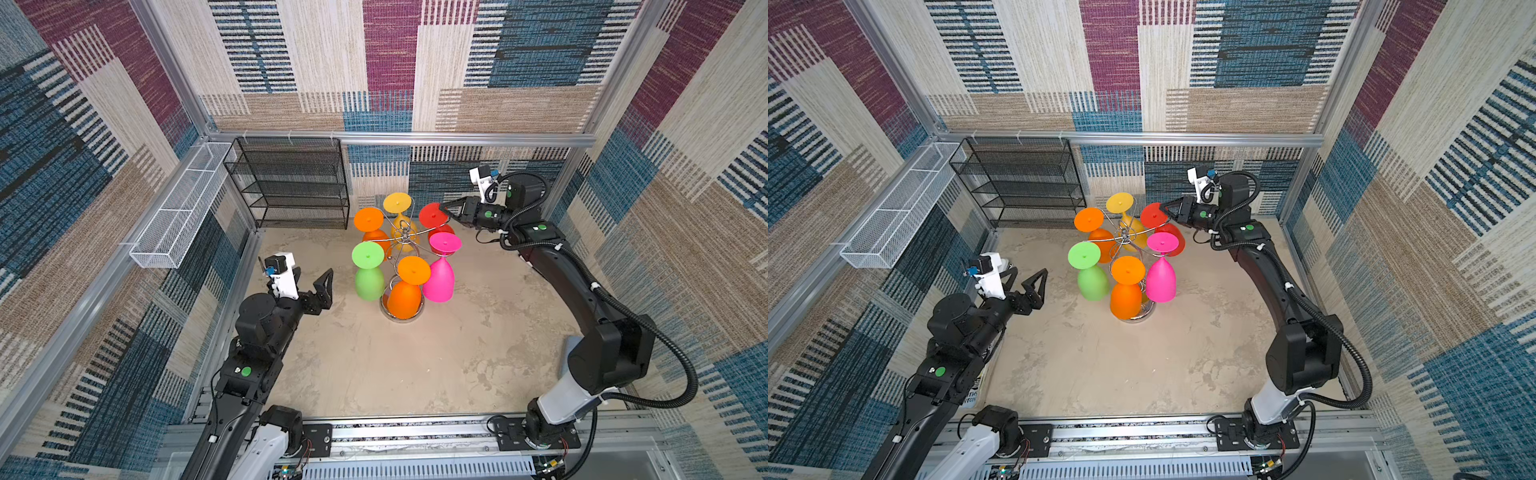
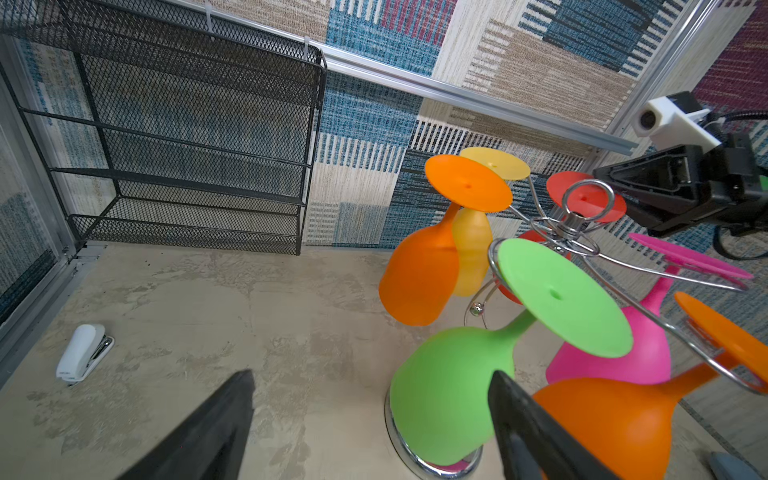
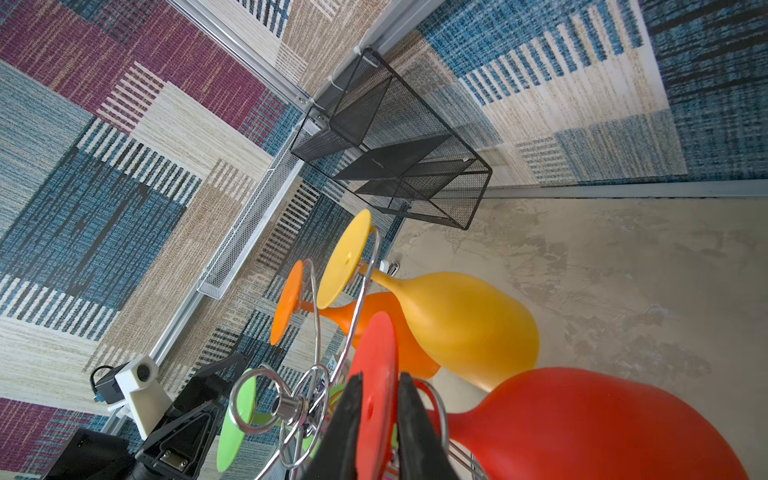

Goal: Take the wine glass off the wine glass rack
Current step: 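Close the right gripper on the red glass's foot at the rack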

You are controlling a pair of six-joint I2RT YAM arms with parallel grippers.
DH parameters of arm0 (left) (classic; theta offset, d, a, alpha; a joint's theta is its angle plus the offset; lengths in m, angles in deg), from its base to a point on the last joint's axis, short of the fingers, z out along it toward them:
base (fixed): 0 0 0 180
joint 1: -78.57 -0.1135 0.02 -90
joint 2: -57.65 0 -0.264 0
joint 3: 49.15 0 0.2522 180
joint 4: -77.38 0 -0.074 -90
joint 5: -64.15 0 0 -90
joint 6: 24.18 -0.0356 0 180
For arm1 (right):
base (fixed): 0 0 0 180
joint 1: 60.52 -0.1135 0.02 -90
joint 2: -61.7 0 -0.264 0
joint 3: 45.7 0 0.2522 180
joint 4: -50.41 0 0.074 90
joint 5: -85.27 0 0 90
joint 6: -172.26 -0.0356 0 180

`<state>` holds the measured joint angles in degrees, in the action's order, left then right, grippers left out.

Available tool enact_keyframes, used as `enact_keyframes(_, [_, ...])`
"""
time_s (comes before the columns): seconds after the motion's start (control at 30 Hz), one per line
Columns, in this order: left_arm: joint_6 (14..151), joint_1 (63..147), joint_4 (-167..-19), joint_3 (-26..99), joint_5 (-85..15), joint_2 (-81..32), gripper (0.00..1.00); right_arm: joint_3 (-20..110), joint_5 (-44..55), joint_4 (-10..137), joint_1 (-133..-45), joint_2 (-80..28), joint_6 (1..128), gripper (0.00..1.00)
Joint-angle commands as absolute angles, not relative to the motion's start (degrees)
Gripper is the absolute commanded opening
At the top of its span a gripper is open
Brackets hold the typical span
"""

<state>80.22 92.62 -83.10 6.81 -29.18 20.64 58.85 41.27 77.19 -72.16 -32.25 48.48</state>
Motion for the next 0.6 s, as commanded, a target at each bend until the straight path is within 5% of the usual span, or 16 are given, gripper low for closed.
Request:
enact_keyframes(0.0, [80.15,92.64,-83.34,6.76,-29.11,20.85,0.90,58.94,41.22,81.57,-72.34,-32.92,48.71,0.10])
enact_keyframes(0.57, [80.06,92.64,-83.16,6.62,-28.92,21.45,0.90,62.73,44.30,81.09,-71.26,-34.28,42.31,0.00])
